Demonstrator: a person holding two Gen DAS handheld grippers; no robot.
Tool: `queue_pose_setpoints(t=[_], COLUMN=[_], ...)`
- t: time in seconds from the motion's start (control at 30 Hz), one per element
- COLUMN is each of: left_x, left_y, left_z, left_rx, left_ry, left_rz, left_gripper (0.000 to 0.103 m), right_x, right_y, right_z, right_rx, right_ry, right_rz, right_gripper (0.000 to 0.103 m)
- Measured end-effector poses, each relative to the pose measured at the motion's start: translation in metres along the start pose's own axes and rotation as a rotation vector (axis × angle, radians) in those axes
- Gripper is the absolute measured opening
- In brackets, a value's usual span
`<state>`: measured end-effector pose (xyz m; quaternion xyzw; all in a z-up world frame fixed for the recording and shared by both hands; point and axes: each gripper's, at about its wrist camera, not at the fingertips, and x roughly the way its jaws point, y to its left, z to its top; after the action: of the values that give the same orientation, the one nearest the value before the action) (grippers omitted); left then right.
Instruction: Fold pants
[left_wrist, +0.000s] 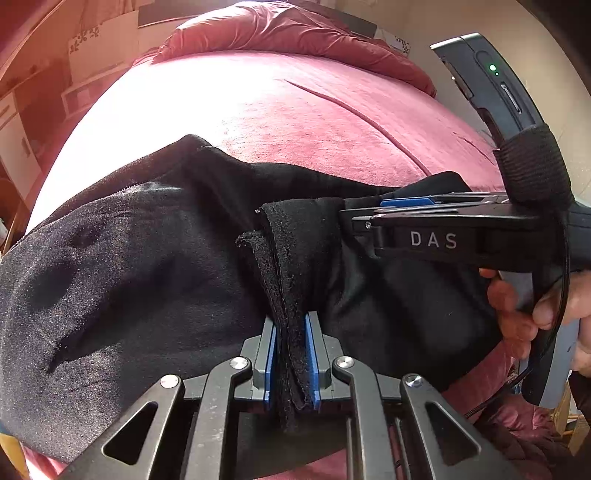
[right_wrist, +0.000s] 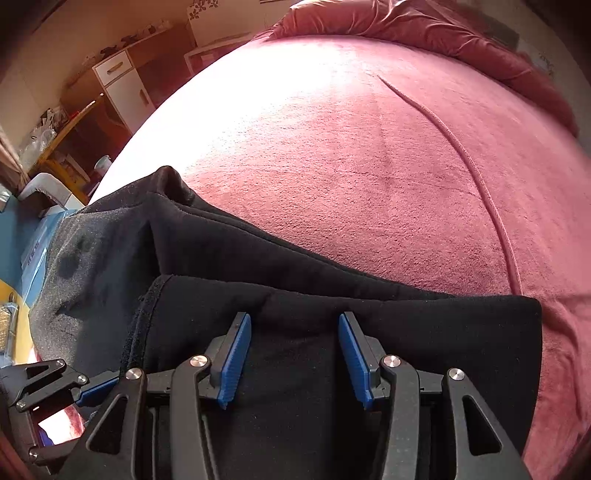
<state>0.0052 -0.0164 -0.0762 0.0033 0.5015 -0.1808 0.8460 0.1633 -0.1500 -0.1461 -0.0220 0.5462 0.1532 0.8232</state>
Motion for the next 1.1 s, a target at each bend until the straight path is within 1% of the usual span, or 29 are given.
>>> queue_pose_setpoints(t=[0.03, 0.17, 0.2, 0.23, 0.37, 0.5, 0.57, 0.63, 0.7, 0.77, 0.83, 0.87, 0.93, 1.0, 1.07, 1.1], left_x=[-0.001, -0.005, -0.007, -0.008, -0.013, -0.021, -0.021, -0.034, -0.045, -0.06, -0.076, -0.084, -0.099, -0.114, -0.125, -0.129], left_y=[0.001, 0.007, 0.009, 0.01, 0.015, 0.025, 0.036, 0.05, 0.072, 0.1, 0.131, 0.148, 0.181, 0.213, 0.241, 0.253], left_z=[0.0, -0.001, -0.002, -0.003, -0.007, -0.012, -0.019, -0.022, -0.029, -0.042, -0.059, -0.068, -0.089, -0.112, -0.137, -0.148], left_rx=[-0.009, -0.054, -0.064, -0.071, -0.093, -0.148, -0.185, -0.232, -0.316, -0.426, -0.556, -0.625, -0.766, -0.919, -1.067, -1.129], left_ry=[-0.002, 0.002, 0.005, 0.005, 0.007, 0.002, -0.004, -0.01, -0.019, -0.041, -0.08, -0.085, -0.092, -0.114, -0.138, -0.148], left_rz=[0.0, -0.025, -0.039, -0.04, -0.046, -0.059, -0.039, -0.018, -0.011, 0.007, 0.005, 0.002, 0.007, -0.013, -0.059, -0.063], left_gripper=[0.018, 0.029, 0.03, 0.032, 0.035, 0.04, 0.04, 0.04, 0.04, 0.04, 0.042, 0.043, 0.044, 0.044, 0.044, 0.044], right_x=[-0.002, -0.014, -0.018, -0.021, -0.036, -0.053, -0.061, -0.067, -0.069, -0.068, -0.065, -0.062, -0.055, -0.049, -0.044, -0.043], right_y=[0.0, -0.003, -0.004, -0.004, -0.005, -0.01, -0.011, -0.01, -0.006, 0.002, 0.012, 0.016, 0.02, 0.023, 0.023, 0.021], right_z=[0.0, -0.001, -0.001, -0.001, -0.006, -0.017, -0.027, -0.038, -0.049, -0.061, -0.071, -0.076, -0.083, -0.087, -0.089, -0.09], right_rx=[0.001, 0.033, 0.039, 0.043, 0.067, 0.093, 0.1, 0.098, 0.089, 0.068, 0.039, 0.028, 0.026, 0.025, 0.036, 0.043], right_ry=[-0.003, -0.023, -0.031, -0.039, -0.073, -0.106, -0.11, -0.108, -0.093, -0.076, -0.064, -0.056, -0.036, -0.025, -0.025, -0.027], right_rz=[-0.001, 0.009, 0.01, 0.01, 0.005, 0.023, 0.041, 0.057, 0.091, 0.117, 0.102, 0.096, 0.102, 0.091, 0.086, 0.089], right_gripper=[0.051, 0.053, 0.053, 0.056, 0.06, 0.061, 0.061, 0.061, 0.061, 0.061, 0.062, 0.063, 0.063, 0.066, 0.069, 0.07])
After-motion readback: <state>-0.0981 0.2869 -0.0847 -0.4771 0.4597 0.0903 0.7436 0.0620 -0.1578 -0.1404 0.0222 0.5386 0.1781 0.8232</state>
